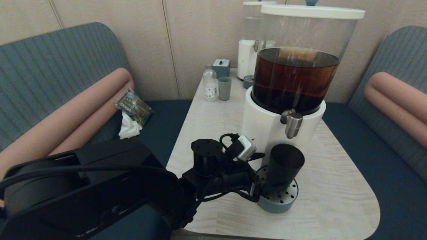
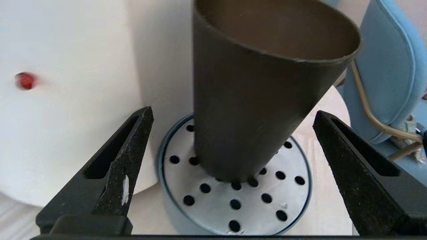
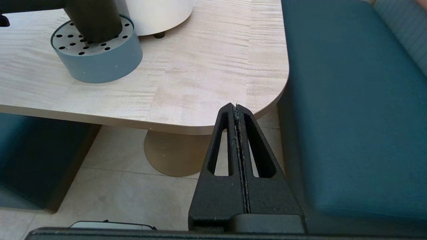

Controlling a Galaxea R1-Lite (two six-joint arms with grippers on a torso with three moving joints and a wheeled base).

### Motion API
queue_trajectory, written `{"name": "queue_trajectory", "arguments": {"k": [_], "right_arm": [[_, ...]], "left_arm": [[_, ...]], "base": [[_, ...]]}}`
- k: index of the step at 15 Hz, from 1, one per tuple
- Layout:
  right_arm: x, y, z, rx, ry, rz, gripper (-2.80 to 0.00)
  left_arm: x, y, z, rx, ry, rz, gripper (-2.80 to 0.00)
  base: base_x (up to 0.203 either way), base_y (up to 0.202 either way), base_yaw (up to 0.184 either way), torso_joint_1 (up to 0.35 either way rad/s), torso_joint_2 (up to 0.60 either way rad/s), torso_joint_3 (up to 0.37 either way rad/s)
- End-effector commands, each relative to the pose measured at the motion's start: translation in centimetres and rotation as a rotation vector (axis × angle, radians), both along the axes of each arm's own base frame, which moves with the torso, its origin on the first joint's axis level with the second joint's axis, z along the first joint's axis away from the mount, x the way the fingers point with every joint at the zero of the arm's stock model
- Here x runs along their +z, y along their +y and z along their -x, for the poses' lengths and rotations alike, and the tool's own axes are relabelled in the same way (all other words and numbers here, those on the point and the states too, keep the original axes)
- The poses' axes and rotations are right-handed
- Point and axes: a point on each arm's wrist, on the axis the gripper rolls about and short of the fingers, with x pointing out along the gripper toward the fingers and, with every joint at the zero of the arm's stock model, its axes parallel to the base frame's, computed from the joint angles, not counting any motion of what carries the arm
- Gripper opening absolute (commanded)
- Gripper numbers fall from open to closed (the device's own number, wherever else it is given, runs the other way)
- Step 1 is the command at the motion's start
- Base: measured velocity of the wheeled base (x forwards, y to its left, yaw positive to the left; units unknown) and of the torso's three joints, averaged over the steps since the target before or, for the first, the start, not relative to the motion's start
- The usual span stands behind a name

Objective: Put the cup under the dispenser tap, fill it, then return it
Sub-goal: Place the cup next to the water dispenser

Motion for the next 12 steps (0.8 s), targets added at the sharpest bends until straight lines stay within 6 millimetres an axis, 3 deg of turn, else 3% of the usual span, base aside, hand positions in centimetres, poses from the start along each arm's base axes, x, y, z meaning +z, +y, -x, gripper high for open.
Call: {"name": "queue_trajectory", "arguments": {"k": [1,12], "right_arm": [[0.0,0.0,0.0,-0.001,0.002,0.000,-2.80],[0.0,0.0,0.0,0.000,0.002,0.000,-2.80]], "left_arm": [[0.1,-0.2,0.1,-0.007,-0.007,0.006,0.00],[-0.1,-1.2,-0.5,-0.008,-0.012,0.012,0.00]], "base": [[0.000,0.000,0.000,0.000,0.00,0.000],[0.000,0.000,0.000,0.000,0.00,0.000]]}}
